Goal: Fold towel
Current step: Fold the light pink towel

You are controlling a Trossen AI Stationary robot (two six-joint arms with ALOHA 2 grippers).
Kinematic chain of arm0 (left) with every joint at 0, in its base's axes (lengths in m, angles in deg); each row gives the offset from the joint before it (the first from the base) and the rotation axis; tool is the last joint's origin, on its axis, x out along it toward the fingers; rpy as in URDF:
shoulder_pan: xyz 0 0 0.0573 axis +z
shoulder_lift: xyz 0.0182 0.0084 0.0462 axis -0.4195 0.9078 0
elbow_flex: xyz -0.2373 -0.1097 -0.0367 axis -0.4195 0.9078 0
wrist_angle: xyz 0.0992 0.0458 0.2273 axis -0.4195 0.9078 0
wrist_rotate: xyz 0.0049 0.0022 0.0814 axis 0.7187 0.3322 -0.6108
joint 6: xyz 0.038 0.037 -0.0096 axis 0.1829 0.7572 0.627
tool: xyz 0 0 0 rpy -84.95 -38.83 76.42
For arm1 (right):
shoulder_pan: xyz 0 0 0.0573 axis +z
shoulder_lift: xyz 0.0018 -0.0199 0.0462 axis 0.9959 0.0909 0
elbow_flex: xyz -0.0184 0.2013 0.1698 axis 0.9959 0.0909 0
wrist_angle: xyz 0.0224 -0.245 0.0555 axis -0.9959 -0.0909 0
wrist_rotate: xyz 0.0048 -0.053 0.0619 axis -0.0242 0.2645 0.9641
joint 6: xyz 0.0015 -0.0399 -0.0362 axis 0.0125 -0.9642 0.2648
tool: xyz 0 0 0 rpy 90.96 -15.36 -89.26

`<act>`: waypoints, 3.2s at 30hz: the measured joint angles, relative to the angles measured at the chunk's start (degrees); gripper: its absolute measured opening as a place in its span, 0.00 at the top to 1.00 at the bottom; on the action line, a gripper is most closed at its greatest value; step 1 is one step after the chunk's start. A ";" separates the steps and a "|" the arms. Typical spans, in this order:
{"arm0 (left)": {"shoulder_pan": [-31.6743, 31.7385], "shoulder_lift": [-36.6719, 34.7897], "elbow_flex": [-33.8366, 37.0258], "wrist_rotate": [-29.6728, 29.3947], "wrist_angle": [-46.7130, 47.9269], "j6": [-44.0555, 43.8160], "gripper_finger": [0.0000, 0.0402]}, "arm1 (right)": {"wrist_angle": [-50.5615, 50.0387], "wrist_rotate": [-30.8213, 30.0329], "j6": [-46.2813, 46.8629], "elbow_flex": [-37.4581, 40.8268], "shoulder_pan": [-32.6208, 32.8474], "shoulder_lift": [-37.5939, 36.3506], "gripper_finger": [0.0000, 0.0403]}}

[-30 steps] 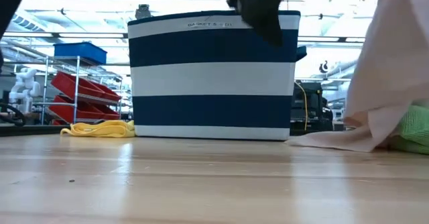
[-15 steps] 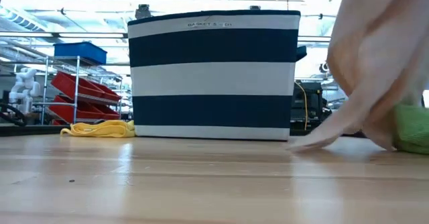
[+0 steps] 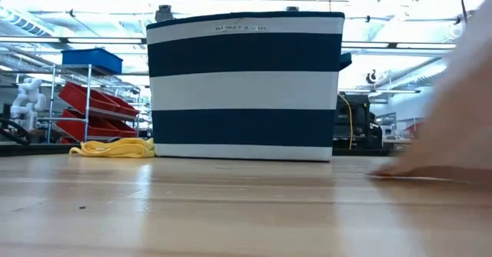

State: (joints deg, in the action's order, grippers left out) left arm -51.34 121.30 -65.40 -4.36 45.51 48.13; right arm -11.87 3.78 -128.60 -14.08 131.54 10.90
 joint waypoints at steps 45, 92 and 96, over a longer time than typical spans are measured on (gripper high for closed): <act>-0.95 6.89 0.04 11.53 19.34 -19.04 0.47 | -34.29 -14.77 23.53 0.00 -31.60 20.77 0.54; -3.95 10.86 20.54 14.04 -6.55 -21.99 0.47 | -1.67 0.53 27.92 0.04 -27.50 45.57 0.55; -3.88 10.98 20.57 13.55 -6.70 -21.60 0.50 | 0.53 0.53 27.32 0.04 -29.62 45.59 0.55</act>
State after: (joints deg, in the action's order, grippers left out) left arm -55.22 132.28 -44.83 9.19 38.81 26.52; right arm -11.34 4.32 -101.28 -14.04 101.92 56.49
